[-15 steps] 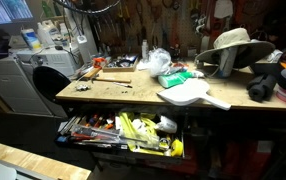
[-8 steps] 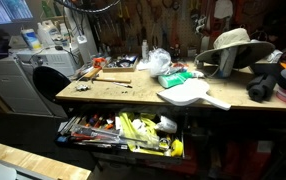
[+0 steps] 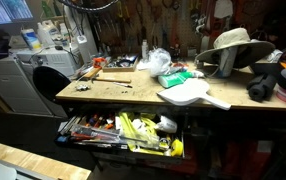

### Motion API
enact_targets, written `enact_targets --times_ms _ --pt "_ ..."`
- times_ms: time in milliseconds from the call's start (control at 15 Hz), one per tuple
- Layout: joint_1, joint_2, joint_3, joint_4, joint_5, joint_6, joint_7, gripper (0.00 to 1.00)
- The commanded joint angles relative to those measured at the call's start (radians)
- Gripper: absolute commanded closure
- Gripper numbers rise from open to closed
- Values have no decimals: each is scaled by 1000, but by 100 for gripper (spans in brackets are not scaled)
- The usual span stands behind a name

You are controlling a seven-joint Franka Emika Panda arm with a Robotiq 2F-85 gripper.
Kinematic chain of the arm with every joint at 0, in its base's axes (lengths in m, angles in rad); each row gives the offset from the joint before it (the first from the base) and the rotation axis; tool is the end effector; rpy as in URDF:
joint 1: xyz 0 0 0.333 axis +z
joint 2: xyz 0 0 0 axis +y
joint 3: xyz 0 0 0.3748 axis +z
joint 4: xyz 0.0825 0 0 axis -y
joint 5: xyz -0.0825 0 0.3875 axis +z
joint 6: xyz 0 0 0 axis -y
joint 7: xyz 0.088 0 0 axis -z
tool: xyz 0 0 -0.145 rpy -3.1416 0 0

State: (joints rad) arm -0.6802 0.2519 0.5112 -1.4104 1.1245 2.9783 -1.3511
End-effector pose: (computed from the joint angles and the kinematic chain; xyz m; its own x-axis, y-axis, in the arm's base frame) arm 0.6816 -0.2360 0.7472 0.1121 0.0885 0.9898 -0.0094 -0.9959 0.0901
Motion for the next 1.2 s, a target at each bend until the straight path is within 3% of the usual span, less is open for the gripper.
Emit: enact_targets --times_ms 0,533,733,1000,1133 --pt "2 -24 -17 -31 -37 -21 37 50" --pt "-9 -66 -20 -78 -50 -41 28 52" --pt "-22 -98 -18 -111 -28 -43 5 46" --pt "-61 -164 -16 -183 23 -113 -34 59" --pt "-81 -200 -19 -219 56 -132 -60 52"
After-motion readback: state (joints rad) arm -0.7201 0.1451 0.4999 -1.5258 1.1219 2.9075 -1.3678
